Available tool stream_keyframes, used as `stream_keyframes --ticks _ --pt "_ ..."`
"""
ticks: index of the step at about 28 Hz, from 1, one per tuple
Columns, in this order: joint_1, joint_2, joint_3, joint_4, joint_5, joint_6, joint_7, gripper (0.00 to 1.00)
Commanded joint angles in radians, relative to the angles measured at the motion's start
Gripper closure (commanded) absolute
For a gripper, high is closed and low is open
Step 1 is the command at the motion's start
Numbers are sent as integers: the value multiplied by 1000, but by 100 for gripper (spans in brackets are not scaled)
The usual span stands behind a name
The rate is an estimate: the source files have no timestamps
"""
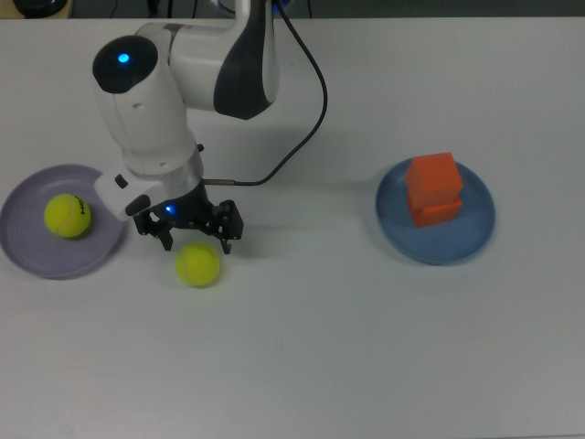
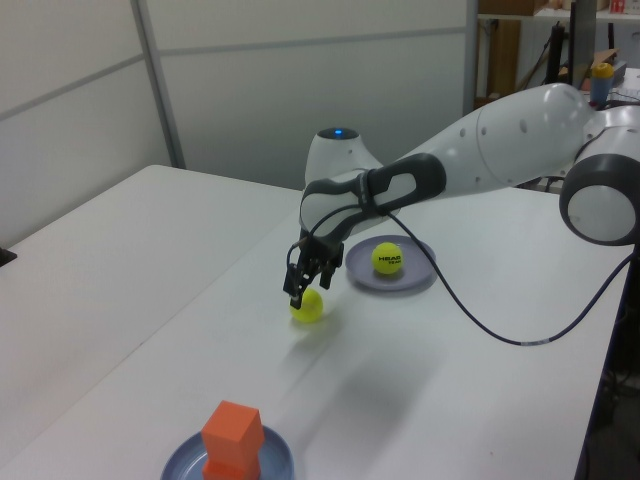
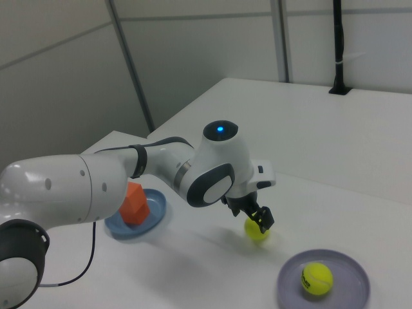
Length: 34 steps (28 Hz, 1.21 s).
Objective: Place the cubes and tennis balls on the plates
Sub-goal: 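Lift the ball and lower it onto the lavender plate beside the other ball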
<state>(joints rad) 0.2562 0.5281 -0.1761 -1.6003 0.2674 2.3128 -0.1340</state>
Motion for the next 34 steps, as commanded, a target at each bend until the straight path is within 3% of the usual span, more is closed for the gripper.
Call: stream_keyframes --ticks 1,7,11,12,13,14,15,21,25,30,34 --pt "14 33 -2 14 32 39 -29 0" --pt "17 61 -2 14 32 103 -27 1" --pt "17 67 -2 14 32 105 -24 38" --pt "17 67 -2 14 33 105 -24 65" --pt "17 66 -2 14 35 105 -22 81" --pt "15 66 -2 14 39 105 -16 96" --pt "15 66 -2 16 44 105 -10 100" --pt "0 4 -16 16 67 96 -7 100" --pt "-46 -45 -23 17 70 57 -6 100" --pt "-69 -59 -114 25 76 42 -18 100" --pt "-120 -46 -137 25 75 53 -62 100"
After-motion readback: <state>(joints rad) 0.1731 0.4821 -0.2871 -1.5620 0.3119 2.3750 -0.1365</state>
